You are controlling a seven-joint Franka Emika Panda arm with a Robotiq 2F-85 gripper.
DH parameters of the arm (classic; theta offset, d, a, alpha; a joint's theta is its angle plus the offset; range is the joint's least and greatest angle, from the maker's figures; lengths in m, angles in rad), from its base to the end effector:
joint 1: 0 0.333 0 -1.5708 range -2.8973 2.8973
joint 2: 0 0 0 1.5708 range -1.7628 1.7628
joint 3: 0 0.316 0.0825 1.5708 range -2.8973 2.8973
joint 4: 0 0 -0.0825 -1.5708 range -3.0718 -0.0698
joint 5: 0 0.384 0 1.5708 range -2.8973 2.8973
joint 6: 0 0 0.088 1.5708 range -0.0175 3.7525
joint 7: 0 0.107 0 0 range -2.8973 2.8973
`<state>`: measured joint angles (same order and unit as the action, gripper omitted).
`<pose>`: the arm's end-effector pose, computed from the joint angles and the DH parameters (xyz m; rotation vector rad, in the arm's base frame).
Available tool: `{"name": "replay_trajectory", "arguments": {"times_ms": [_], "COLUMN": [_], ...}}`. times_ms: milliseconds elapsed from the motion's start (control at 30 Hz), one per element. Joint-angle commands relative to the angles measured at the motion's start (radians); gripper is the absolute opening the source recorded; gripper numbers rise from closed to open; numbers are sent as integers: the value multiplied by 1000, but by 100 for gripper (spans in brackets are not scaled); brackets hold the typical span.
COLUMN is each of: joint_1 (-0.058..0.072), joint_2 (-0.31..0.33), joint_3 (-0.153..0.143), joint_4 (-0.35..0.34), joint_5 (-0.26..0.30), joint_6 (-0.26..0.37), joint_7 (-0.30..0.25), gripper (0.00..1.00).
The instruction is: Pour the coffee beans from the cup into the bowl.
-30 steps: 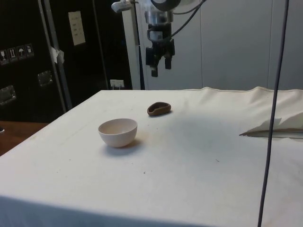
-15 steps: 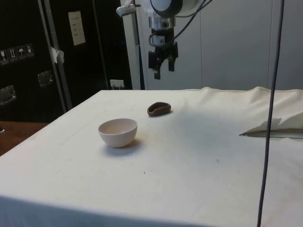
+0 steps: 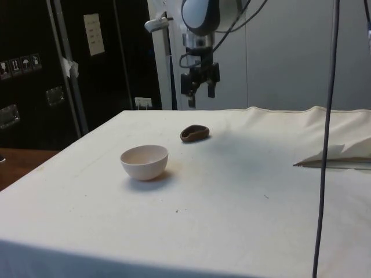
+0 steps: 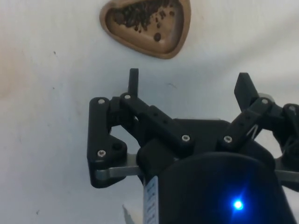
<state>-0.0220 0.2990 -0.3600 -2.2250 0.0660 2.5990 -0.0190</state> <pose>0.5181 -0.2094 0.2559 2.9944 -0.6044 0.1241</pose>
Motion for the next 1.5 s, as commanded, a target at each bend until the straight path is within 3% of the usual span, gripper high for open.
{"name": "replay_trajectory", "arguments": {"times_ms": [0,67,100,133,367,400,433,600,633,667,800,900,933,967,1033,1200,1233,1267,1300,1467], "joint_1": [-6,-7,1,-7,-10,1,-10,-15,-2,-16,-22,-23,-8,-24,-23,-21,-12,-12,-20,-15], "joint_2": [3,9,12,11,30,34,32,43,49,45,59,69,74,78,87,108,109,116,118,126], "joint_3": [10,12,1,13,17,2,17,15,-2,14,5,-4,-19,-9,-14,-17,-30,-30,-17,-24], "joint_4": [0,0,3,0,0,2,-1,-13,-7,-15,-24,-23,-21,-19,-16,-12,-13,-12,-11,-9], "joint_5": [27,46,27,55,131,112,141,210,195,223,290,327,307,349,367,399,383,387,405,401], "joint_6": [12,22,14,26,57,47,62,90,76,95,120,127,116,129,132,145,134,137,149,143], "joint_7": [-9,-15,-5,-19,-53,-41,-60,-120,-107,-132,-204,-243,-224,-266,-285,-311,-300,-302,-312,-306], "gripper": [100,100,100,100,100,100,100,100,100,100,100,100,100,100,100,100,100,100,100,100]}}
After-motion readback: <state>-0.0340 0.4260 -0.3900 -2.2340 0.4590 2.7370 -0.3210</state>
